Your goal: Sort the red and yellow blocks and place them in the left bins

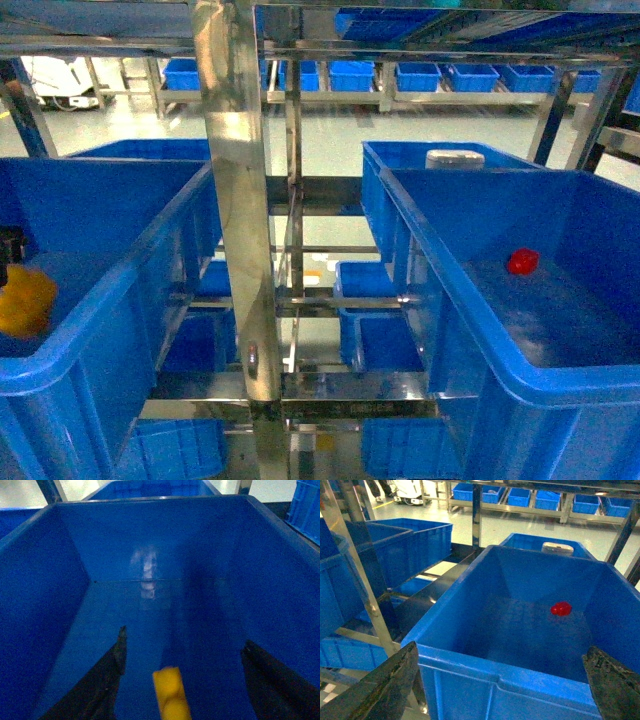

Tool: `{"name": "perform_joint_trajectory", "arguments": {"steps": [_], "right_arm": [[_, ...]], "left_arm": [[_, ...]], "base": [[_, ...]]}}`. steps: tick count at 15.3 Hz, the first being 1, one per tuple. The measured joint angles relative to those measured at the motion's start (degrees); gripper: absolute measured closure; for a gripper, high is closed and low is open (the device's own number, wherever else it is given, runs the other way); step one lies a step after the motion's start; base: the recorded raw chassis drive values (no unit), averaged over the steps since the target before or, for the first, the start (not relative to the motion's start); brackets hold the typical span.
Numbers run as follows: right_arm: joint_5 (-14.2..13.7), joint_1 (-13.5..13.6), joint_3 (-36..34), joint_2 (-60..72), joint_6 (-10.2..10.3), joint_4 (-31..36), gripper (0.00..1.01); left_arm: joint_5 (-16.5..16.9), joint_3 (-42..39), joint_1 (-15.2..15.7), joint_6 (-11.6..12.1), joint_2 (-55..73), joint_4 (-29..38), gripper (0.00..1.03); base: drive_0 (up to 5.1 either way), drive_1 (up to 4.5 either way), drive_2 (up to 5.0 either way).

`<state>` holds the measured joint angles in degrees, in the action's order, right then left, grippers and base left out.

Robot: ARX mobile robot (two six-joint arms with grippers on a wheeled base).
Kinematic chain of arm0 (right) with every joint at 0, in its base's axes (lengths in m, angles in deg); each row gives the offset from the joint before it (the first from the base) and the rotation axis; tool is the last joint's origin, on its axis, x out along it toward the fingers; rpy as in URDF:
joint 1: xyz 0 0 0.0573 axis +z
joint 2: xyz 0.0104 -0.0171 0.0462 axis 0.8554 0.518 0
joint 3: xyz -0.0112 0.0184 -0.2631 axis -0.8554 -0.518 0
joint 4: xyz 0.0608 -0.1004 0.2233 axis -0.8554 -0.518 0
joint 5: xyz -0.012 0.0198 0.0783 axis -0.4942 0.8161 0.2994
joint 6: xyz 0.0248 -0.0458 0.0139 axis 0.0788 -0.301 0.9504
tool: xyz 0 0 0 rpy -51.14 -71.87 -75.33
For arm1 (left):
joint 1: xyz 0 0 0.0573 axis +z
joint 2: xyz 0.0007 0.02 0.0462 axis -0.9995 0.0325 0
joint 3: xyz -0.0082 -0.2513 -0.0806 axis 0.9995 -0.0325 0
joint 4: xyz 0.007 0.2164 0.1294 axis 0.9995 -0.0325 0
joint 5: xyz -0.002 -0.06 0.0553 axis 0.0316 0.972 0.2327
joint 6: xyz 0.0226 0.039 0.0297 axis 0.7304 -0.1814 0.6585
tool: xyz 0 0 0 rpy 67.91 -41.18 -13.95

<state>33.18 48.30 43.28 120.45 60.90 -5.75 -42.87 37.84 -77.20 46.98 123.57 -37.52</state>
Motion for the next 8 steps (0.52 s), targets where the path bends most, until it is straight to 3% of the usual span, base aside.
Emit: {"name": "perform_joint_trajectory", "arguments": {"steps": [3,8], "right_arm": [[0.00,0.00,0.00,0.00,0.00,0.02,0.03],[0.00,0.00,0.00,0.00,0.00,0.02,0.03]], "left_arm": [[0.15,-1.70,-1.09,-0.33,-2.60,-0.52,0.03],[2.12,-9.46,-2.34,-3.67,-18.40,-6.78,0.05]], "base": [[0.0,0.00,0.0],[0.0,0.00,0.0]]}}
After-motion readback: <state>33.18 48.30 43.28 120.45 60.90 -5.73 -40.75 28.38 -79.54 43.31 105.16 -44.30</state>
